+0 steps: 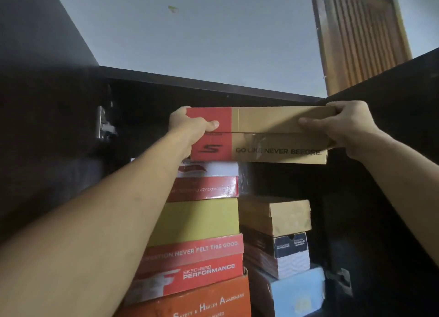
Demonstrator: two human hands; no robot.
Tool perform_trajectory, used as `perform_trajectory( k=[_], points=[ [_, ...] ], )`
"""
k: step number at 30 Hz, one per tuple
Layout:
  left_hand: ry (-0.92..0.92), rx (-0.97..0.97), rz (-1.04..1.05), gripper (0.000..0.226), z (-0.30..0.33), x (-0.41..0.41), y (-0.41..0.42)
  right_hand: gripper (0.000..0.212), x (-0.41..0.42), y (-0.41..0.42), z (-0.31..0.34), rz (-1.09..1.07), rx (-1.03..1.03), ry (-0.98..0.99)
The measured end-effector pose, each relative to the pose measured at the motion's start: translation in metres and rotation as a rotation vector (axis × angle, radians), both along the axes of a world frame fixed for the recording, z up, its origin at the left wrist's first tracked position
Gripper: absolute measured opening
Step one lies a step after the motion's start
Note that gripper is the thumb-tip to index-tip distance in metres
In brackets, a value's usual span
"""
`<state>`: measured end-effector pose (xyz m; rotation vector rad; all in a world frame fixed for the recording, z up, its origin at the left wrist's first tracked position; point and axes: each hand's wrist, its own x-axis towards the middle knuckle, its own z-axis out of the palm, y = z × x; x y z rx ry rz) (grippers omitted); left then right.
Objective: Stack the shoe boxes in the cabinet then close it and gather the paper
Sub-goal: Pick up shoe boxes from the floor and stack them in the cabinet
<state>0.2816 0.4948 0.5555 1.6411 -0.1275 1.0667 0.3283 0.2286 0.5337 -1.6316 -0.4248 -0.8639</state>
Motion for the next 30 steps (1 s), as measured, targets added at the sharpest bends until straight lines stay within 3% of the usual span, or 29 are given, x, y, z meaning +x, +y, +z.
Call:
perform_trajectory(
  k=[5, 14, 19, 24, 27, 30],
  points=[
    [-0.002, -0.02, 0.107, 0.042, 0.004, 0.006, 0.041, 0.041, 0.042, 0.047, 0.016, 0.112, 0.022, -0.024],
    [0.11, 0.035, 0.178, 0.05, 0.003, 0.01, 0.108, 0.023, 0.118, 0.144, 0.027, 0.232, 0.059, -0.02],
    [0.148, 0.092, 0.272, 0.06, 0.0, 0.024, 0.126, 0.027, 0.146, 0.17, 0.023, 0.27, 0.097, -0.02],
    [0.184, -0.019, 0.214, 0.093, -0.008, 0.033, 0.139, 0.037, 0.165, 0.184, 0.007, 0.312, 0.109, -0.065],
    [0.156, -0.155, 0.302, 0.076, -0.013, 0.038, 0.146, 0.038, 0.169, 0.192, -0.006, 0.273, 0.086, -0.054],
    [0.149, -0.145, 0.454, 0.033, -0.021, 0.043, 0.154, 0.041, 0.171, 0.196, -0.012, 0.186, 0.049, 0.072]
  ],
)
